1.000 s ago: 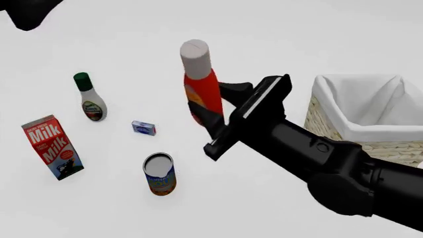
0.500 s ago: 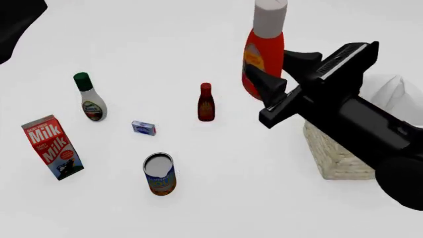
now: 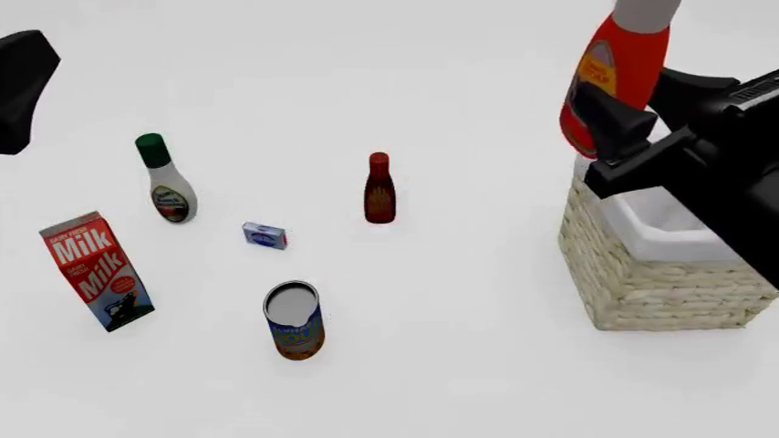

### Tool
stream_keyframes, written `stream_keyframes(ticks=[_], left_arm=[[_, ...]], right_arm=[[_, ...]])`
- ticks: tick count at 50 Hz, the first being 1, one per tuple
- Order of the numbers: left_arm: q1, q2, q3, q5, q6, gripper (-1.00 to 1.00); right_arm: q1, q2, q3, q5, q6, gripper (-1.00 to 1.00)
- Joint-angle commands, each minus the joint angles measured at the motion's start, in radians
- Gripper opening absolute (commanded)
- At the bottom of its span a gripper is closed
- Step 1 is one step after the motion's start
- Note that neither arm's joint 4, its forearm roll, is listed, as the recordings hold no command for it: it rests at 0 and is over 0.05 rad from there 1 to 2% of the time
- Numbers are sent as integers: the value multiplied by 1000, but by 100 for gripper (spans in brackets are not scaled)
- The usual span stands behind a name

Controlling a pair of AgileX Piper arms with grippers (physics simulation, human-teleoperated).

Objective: Pick the ketchup and place it in the basket.

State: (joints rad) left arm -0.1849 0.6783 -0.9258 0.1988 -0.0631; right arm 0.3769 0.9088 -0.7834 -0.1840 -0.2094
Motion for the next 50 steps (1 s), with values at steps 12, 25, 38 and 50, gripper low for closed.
stream_keyframes(ticks=[12,25,38,50], left_arm=[[85,31,92,-115,-8,100],[88,51,108,-138,-21,100],[84,69,120,-158,-18,100],[81,86,124,-169,-16,100]], right_arm=[[-276,-63,83,-56,42,-100],[-398,-8,133,-151,68,-100],[-455,77,154,-236,53,-100],[-483,172,120,-277,45,-100]])
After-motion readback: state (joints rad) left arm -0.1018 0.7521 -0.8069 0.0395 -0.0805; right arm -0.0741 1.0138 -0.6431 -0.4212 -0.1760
